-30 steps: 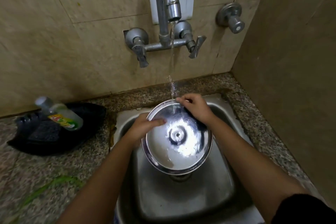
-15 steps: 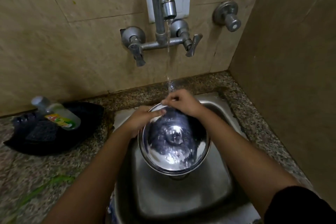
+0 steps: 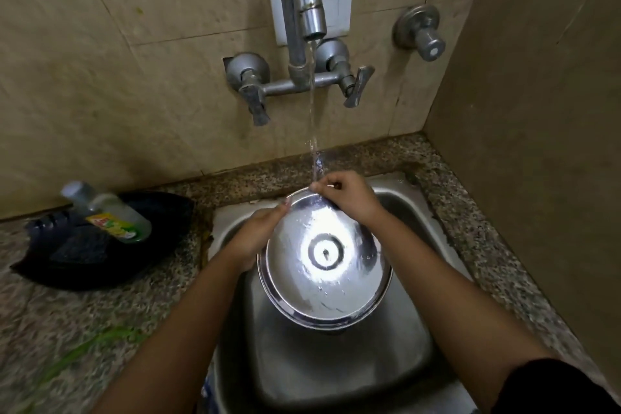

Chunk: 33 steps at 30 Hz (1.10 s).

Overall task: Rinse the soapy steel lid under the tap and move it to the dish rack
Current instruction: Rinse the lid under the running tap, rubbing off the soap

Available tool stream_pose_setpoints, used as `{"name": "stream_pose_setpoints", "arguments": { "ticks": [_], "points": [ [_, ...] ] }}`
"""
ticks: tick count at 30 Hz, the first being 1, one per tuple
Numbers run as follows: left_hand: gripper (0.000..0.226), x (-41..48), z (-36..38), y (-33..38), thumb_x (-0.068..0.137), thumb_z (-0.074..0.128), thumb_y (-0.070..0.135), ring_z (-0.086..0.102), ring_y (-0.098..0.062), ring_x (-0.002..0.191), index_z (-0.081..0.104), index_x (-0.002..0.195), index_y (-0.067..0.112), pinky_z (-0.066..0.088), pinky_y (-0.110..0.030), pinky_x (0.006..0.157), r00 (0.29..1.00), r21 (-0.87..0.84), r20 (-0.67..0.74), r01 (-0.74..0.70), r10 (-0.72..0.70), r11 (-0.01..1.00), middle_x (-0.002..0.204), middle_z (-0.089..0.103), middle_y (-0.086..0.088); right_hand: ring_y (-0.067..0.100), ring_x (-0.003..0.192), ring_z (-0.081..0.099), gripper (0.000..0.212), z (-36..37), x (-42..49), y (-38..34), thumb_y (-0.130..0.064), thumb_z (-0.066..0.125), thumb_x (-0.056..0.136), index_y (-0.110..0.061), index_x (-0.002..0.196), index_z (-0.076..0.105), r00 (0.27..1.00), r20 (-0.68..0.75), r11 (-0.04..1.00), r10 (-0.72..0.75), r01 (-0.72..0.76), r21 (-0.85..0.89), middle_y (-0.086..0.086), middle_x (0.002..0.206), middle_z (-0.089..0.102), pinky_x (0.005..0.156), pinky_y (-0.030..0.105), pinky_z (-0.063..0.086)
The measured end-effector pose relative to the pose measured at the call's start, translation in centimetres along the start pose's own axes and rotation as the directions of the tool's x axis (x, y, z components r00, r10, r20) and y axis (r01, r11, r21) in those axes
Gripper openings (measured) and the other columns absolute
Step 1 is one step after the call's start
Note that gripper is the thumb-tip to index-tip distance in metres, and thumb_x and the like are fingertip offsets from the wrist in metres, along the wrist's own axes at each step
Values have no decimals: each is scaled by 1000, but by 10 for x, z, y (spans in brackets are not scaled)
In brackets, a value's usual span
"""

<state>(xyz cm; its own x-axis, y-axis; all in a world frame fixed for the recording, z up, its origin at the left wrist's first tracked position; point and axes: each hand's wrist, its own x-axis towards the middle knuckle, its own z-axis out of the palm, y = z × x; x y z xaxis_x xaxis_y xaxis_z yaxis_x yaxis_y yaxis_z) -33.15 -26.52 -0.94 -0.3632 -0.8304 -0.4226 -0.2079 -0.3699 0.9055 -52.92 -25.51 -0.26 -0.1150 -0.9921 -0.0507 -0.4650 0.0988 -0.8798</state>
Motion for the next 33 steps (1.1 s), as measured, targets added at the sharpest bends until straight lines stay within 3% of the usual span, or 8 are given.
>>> {"name": "stream_pose_setpoints", "arguments": {
  "ticks": [7,11,17,20,23,25,29,33],
  "points": [
    [47,-11,-4,-20,92,49,50,69,-31,98,71,107,12,54,-43,88,977,-281,-211,-43,-18,959,106,73,-16,24,84,63,24,-1,-13,6,-34,50,96,-17,100,67,956,-294,961,-6,-76,-266,6,94,69,68,35,48],
    [56,-16,-8,-32,86,53,58,65,-32,108,69,112,12,48,-52,97,950,-368,-311,-81,-41,926,113,71,-14,36,121,51,37,14,-38,35,-12,49,92,-12,129,55,881,-443,795,-164,-148,-589,18,135,52,95,45,45],
    [43,-19,22,-23,95,45,47,71,-25,88,71,94,13,56,-37,79,940,-317,-341,-103,-12,943,92,75,-10,24,150,1,68,51,-30,12,-49,21,97,-14,153,7,969,-118,698,-218,70,-712,8,162,3,121,48,7],
    [44,-17,29,-18,96,44,46,73,-21,82,71,92,12,56,-30,74,929,-342,-369,-132,-4,930,91,75,-12,18,150,6,61,73,-48,5,-41,26,99,-14,153,10,891,236,622,-387,441,-647,5,162,8,121,43,8],
    [50,-13,15,-18,90,47,56,73,-21,82,72,90,12,58,-34,79,894,-346,-448,-183,10,920,89,76,-10,12,149,1,59,61,-74,29,-42,25,102,-20,153,6,792,446,481,-416,608,-631,-2,162,7,120,32,0],
    [47,-12,6,-20,88,50,57,71,-22,84,73,83,17,55,-43,87,882,-326,-470,-201,27,924,86,76,-4,11,149,-3,61,41,-81,55,-47,24,100,-23,153,4,827,423,489,-371,561,-668,-4,162,2,121,33,-2],
    [39,-23,2,-22,98,43,41,67,-14,75,67,77,20,53,-34,77,855,-249,-517,-199,44,948,76,72,4,13,148,-6,68,5,-68,75,-53,23,97,-21,153,2,961,145,565,-235,256,-784,-4,160,-2,121,43,12],
    [39,-28,11,-30,97,44,43,68,-19,81,70,83,18,55,-31,71,873,-212,-486,-165,43,963,85,74,-2,15,147,-13,70,19,-35,41,-52,23,98,-16,152,-4,983,-38,653,-181,92,-751,1,161,-7,121,37,-2]
  ]
}}
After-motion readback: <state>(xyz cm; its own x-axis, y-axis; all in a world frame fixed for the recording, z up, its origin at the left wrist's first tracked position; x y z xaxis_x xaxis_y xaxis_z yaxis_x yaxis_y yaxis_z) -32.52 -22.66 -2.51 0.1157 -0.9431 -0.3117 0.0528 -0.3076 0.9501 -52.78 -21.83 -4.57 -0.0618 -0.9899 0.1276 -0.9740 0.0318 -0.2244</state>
